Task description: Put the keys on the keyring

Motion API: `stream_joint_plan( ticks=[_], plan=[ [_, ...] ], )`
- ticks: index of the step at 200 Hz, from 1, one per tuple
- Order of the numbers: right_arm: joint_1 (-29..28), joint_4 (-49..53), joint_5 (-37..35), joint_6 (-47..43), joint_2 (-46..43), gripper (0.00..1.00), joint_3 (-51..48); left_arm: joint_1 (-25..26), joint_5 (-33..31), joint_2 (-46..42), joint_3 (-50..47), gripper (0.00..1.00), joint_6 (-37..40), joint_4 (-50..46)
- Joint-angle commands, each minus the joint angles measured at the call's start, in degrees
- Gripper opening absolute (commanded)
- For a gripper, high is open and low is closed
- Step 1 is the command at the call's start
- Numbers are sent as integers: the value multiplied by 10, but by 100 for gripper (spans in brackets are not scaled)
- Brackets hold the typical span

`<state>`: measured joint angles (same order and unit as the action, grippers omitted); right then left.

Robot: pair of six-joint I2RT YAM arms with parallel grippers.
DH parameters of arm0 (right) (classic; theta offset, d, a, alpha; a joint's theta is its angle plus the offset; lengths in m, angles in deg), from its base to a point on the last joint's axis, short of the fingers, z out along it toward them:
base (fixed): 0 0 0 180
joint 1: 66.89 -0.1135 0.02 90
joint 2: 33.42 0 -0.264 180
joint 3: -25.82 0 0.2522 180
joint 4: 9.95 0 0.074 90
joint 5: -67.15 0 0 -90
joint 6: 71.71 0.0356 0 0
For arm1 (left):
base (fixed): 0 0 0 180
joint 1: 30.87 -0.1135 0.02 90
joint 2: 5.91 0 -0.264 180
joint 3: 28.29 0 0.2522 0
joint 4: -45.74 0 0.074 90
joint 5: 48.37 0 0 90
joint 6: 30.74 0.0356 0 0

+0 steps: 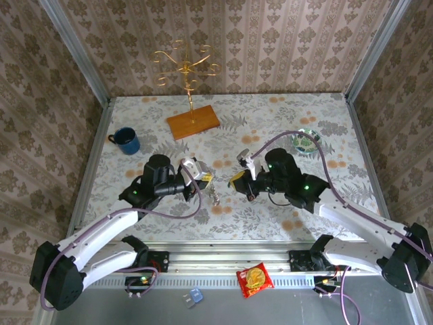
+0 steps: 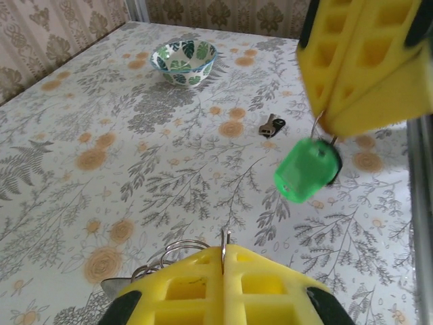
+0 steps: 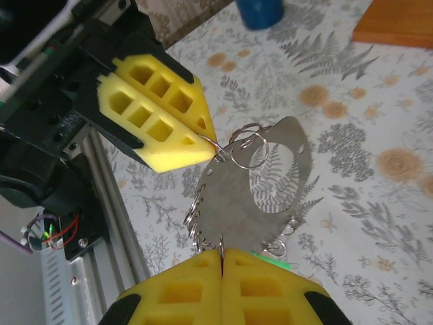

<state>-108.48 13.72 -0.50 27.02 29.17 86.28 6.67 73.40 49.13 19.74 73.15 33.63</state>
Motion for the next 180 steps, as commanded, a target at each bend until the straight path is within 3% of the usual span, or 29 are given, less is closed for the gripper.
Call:
stream_joint_plan(
  ticks=[1, 180],
  plan=[
    [-8, -22, 41, -6, 25, 0, 30, 6, 32, 4, 26, 0, -9, -2],
    [-28, -48, -6, -32, 83, 0, 56, 19, 46, 14, 30, 0, 5, -8]
  ],
)
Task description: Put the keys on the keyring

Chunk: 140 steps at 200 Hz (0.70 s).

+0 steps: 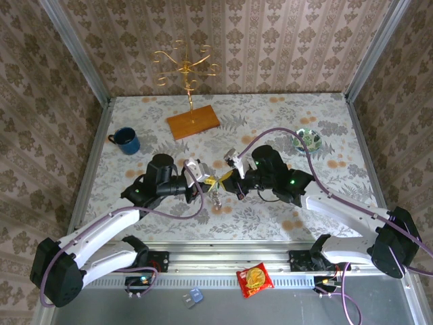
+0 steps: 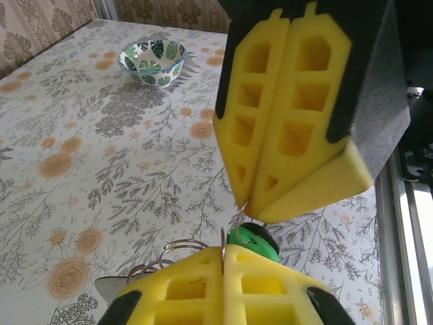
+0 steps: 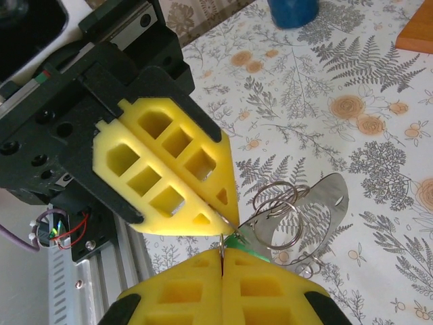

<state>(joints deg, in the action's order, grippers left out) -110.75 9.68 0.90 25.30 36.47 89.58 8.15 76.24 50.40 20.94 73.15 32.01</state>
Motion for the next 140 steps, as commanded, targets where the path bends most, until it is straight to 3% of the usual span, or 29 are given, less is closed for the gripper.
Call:
stream_joint_plan(
  ticks=[1, 67, 140],
  plan=[
    [-5, -7, -21, -14, 11, 0, 24, 4, 18, 1, 19, 0, 6, 8],
    [-2, 18, -62, 4, 16, 0, 27, 5, 19, -7, 9, 0, 22, 15],
    [2, 28, -37, 15, 23, 0, 27, 5, 44, -14, -4, 0, 24, 46]
  ],
)
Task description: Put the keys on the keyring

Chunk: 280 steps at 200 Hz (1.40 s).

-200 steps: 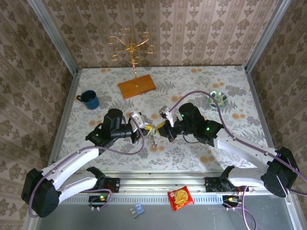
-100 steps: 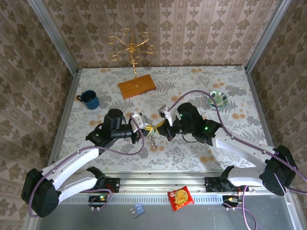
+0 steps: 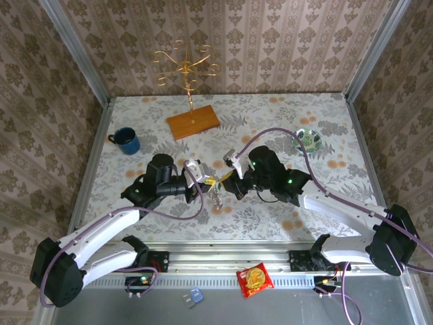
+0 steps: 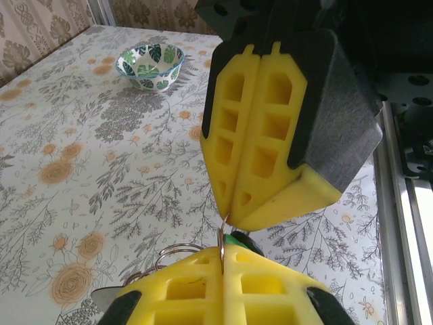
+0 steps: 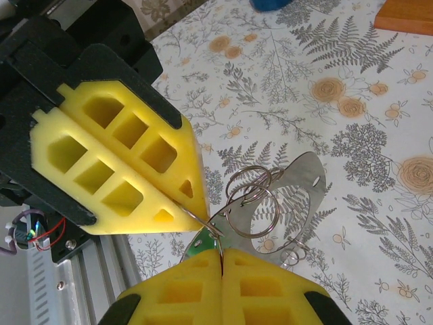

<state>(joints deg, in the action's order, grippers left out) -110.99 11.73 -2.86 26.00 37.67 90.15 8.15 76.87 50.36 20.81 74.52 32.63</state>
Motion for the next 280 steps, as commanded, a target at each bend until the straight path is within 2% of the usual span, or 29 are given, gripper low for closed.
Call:
stream_joint_plan(
  ticks=[1, 46, 69, 92, 109, 124, 161, 184, 218, 280],
  plan=[
    [4, 8, 1, 8, 11, 0, 22, 5, 38, -13, -3, 0, 10, 41],
    [10, 21, 19, 9, 21, 0, 29, 5, 40, -13, -17, 0, -6, 82],
    [23, 27, 22, 8, 8, 12, 25, 5, 39, -15, -24, 0, -9, 92],
    [36, 27, 14, -10, -20, 36, 12, 5, 36, -20, -33, 0, -13, 103],
    [38, 7, 6, -46, -44, 41, -10, 5, 34, -23, -37, 0, -18, 114],
    [39, -27, 8, -78, -61, 42, -35, 5, 34, -24, -43, 0, -26, 129],
    [33, -135, 73, -139, -82, 41, -90, 5, 38, -29, -74, 0, -61, 199],
    [24, -120, 93, -178, -70, 40, -84, 5, 41, -30, -90, 0, -74, 234],
    [22, -117, 83, -215, -48, 37, -83, 5, 52, -28, -107, 0, -89, 276],
    [17, -123, 81, -236, -25, 26, -71, 4, 67, -27, -109, 0, -93, 282]
  ],
)
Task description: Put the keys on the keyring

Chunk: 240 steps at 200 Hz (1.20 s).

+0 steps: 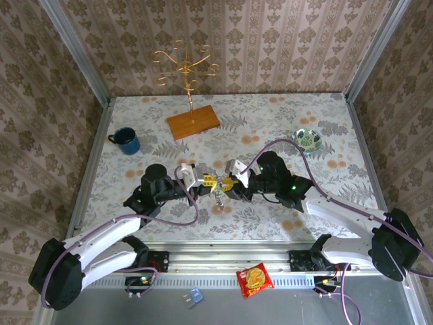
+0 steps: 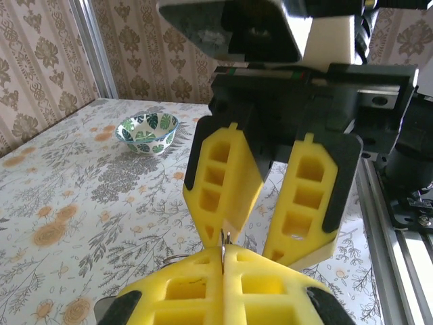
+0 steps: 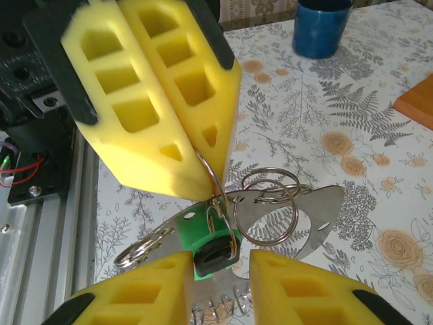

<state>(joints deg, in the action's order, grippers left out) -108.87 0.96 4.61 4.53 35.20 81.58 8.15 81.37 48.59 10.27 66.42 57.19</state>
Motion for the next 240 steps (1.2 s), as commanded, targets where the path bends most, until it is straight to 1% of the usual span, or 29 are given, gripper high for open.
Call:
stream_joint_plan(
  ticks=[1, 34, 44, 58, 83, 108, 125, 162, 194, 240],
  plan=[
    [-4, -15, 6, -22, 0, 26, 15, 4, 23, -9, -4, 0, -12, 37],
    [-5, -13, 1, -27, -11, 23, 12, 4, 27, -6, -3, 0, -9, 35],
    [-5, -11, -5, -28, -14, 26, 10, 4, 28, -5, -2, 0, -7, 34],
    [-5, -6, -13, -31, -20, 34, 8, 4, 29, -4, -2, 0, -5, 32],
    [-4, 5, -21, -41, -30, 35, 7, 4, 34, -1, -1, 0, -6, 32],
    [-4, 6, -19, -43, -35, 31, 7, 4, 37, 1, 0, 0, -5, 32],
    [-4, 4, -10, -40, -32, 26, 10, 4, 40, 3, 0, 0, -4, 32],
    [-5, 5, 2, -36, -18, 14, 16, 4, 44, 3, 1, 0, -5, 35],
    [-5, 5, 14, -34, -15, 0, 17, 4, 46, 4, 2, 0, -6, 36],
    [-9, 19, 33, -31, 7, 0, 27, 4, 59, 14, 3, 0, -17, 59]
  ],
)
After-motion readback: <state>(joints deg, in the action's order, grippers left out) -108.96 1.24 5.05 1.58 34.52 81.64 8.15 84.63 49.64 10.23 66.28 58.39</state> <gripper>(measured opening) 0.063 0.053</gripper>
